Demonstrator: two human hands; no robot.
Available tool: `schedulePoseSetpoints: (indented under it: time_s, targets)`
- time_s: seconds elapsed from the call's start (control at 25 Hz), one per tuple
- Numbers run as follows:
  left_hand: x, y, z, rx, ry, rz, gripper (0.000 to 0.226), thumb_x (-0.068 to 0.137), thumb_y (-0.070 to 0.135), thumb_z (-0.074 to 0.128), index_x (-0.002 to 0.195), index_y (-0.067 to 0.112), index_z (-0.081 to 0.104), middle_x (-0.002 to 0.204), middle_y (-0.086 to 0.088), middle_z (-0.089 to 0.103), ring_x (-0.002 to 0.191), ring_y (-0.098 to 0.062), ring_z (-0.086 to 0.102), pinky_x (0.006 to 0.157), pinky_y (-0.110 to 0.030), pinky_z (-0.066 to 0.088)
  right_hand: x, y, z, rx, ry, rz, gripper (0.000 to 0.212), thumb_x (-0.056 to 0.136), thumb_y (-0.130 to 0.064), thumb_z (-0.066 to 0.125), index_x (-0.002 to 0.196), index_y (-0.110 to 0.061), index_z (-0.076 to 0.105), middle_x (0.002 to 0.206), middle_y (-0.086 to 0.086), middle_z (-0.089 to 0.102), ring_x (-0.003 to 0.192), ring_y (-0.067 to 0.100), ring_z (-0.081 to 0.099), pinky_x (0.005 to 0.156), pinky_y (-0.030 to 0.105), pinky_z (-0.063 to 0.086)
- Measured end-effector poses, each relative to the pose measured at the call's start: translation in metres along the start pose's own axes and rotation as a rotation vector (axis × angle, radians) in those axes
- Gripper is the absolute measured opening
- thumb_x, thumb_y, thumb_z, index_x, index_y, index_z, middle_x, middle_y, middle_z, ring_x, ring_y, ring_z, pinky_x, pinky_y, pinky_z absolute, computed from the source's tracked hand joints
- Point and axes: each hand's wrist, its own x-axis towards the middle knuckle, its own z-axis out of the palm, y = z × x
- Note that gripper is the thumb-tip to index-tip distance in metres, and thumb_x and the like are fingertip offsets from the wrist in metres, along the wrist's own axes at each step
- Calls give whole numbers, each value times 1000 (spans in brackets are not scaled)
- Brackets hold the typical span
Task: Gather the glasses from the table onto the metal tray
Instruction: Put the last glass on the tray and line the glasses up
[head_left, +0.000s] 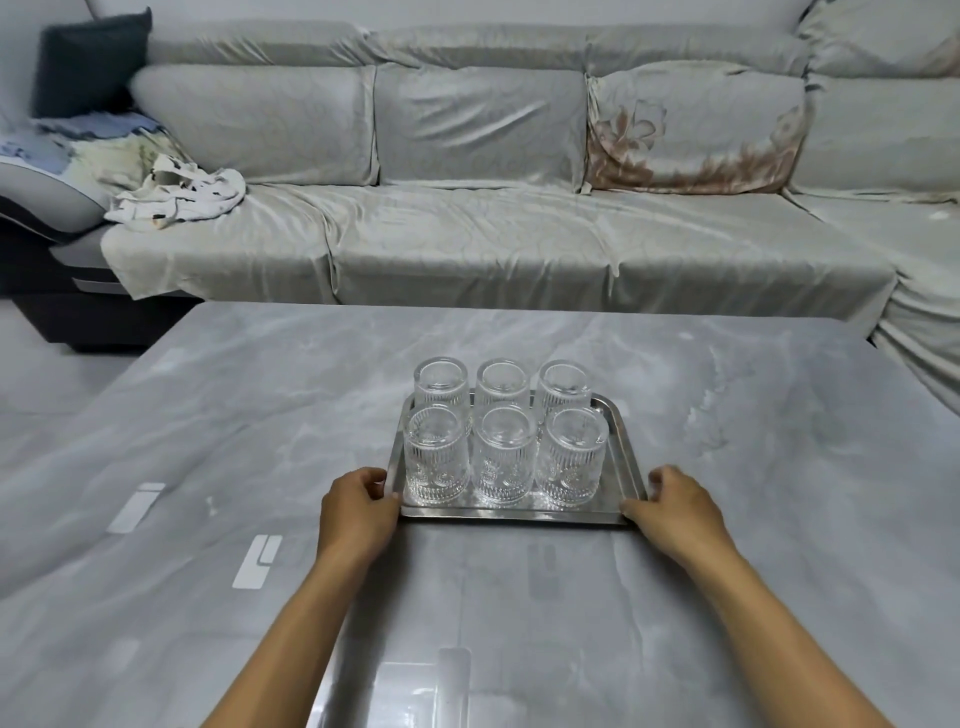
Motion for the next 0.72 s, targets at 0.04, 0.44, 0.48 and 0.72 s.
schedulePoseSetpoints:
  time_s: [0.04, 0.44, 0.48, 0.72]
  targets:
    - [0, -1, 0, -18, 6, -9, 25, 77, 8, 68, 102, 9, 71, 86, -5, 72, 82, -26, 66, 78, -37, 53, -1, 1, 3, 52, -23, 9, 32, 76, -22, 66, 107, -12, 61, 99, 6, 67, 86, 26, 61, 74, 34, 49]
    - [5, -8, 5, -125, 1, -33, 13, 76, 4, 71, 85, 12, 75, 68, 2, 69, 61, -16, 60, 61, -28, 48, 4, 0, 14, 91, 40, -61, 15, 86, -12, 52, 97, -11, 63, 90, 8, 67, 81, 29, 60, 66, 33, 41]
    - [5, -8, 5, -122, 9, -29, 12, 76, 5, 71, 84, 13, 74, 69, 3, 69, 62, -17, 61, 62, -28, 49, 4, -1, 14, 93, 40, -60, 15, 86, -12, 52, 96, -11, 63, 90, 8, 67, 82, 30, 60, 66, 34, 41]
    - [7, -6, 6, -126, 41, -19, 15, 77, 4, 69, 88, 13, 74, 70, 6, 66, 70, -24, 64, 73, -40, 56, 3, 1, 14, 104, 49, -58, 14, 85, -12, 53, 93, -10, 64, 86, 8, 67, 78, 29, 59, 64, 35, 43]
